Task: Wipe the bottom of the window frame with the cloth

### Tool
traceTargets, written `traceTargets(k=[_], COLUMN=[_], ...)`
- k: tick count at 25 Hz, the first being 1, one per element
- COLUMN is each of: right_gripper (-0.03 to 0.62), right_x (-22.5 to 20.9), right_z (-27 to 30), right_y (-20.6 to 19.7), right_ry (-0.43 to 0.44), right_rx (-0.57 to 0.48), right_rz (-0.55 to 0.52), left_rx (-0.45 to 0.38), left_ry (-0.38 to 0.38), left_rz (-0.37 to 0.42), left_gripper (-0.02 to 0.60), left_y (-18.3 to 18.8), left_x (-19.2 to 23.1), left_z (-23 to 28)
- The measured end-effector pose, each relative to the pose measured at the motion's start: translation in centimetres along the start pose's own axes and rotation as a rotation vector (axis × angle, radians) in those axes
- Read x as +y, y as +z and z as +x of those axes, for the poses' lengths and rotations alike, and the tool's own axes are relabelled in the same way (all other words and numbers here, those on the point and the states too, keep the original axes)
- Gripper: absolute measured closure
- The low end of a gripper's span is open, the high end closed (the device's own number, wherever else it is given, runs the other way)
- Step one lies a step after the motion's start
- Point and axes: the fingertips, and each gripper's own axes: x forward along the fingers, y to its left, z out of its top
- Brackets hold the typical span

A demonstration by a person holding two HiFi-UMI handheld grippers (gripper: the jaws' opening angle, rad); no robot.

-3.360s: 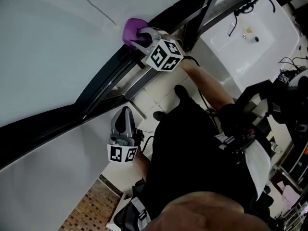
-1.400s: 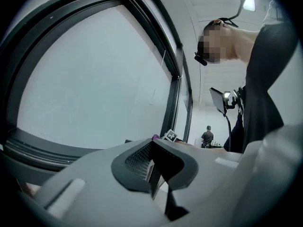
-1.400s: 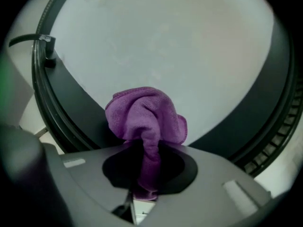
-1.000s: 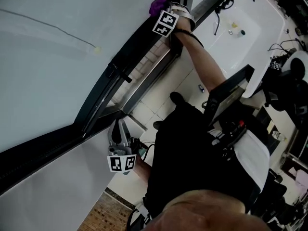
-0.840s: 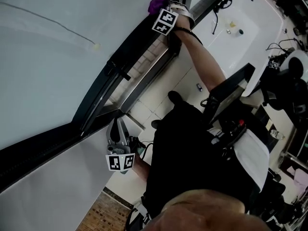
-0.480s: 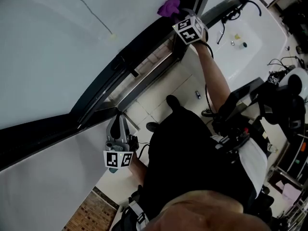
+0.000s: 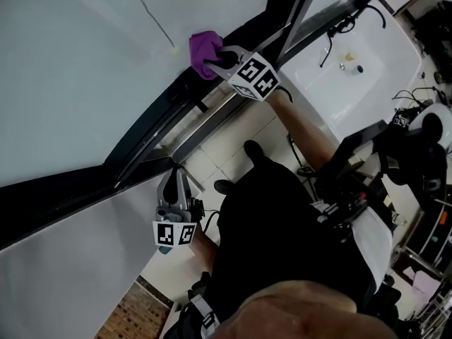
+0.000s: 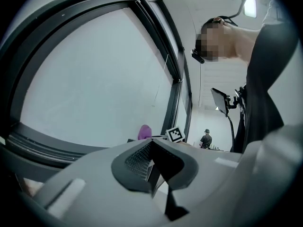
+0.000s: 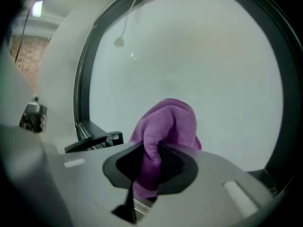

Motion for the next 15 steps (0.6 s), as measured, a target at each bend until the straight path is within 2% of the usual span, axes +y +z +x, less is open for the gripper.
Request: traceTargets(k=[3,6,10,15], right_gripper=[0.530,0.533,0.533,0.533], right_x=[1.4,0.7,0.6,-0.1], right_z=[3.8,5.3,5.6,5.3], right_y=[-1.6,-3.3,-3.6,-4.0], right_ry=[-0.038,-0.098,-0.122,-0.136], right_rx=[0.141,0.245,0.283,0.300], right_rz=[-0.187,-0.332,-0.441,-0.525], left_rx=[-0.002,0.000,0.001,0.004], left_ry=[0.024,0.039,0.042,0.026], left_rz=[0.002,0.003,0.007,0.015], left_gripper=[0.580,0.580,0.580,0.580], left_y=[0.2,0.4,0.8,0.8], left_x=[0.4,0.5,1.0,0.2], left_z=[-0.4,-0.4,-0.5,0.4])
